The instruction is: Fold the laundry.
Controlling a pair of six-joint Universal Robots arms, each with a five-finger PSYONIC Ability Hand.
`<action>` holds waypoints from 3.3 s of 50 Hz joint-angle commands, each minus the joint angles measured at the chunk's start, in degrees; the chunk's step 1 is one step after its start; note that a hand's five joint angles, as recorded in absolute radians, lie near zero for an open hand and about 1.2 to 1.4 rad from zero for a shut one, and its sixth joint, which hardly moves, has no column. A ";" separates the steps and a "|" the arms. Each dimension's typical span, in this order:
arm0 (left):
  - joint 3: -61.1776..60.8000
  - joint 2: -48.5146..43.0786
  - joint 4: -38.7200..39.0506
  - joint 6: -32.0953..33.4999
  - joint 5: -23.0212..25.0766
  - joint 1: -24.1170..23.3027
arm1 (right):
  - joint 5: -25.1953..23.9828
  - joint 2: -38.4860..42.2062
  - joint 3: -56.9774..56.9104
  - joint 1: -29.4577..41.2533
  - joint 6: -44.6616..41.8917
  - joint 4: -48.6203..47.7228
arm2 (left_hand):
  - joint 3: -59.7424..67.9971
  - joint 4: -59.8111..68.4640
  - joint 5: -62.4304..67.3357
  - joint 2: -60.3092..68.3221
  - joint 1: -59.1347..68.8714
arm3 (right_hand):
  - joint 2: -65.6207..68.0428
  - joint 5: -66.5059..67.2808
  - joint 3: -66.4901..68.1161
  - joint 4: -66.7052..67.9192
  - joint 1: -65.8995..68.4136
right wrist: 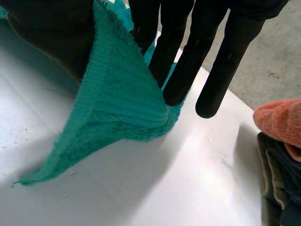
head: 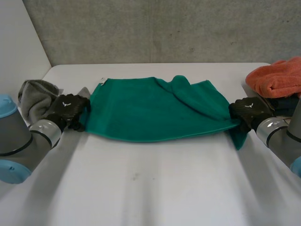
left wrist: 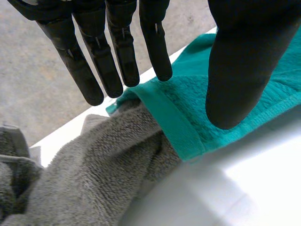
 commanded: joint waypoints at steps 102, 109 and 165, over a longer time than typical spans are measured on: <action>19.17 -2.03 -2.99 9.14 -14.49 -8.08 | 4.22 7.42 -23.30 2.38 -6.41 -0.55 | 43.28 43.56 43.96 43.31 42.92 | 12.49 11.13 11.88 11.30 15.26; 7.40 3.32 -7.38 11.33 -13.26 -7.29 | 5.36 4.97 -16.62 1.94 -13.70 8.49 | 43.28 43.56 43.96 43.31 42.92 | 12.49 11.13 11.88 11.30 15.26; 44.92 -19.88 -24.27 26.98 -20.55 -15.46 | 20.13 15.68 -25.49 1.06 -22.42 2.98 | -26.72 -26.44 -26.04 -26.69 -27.08 | -57.51 -58.87 -58.12 -58.70 -54.74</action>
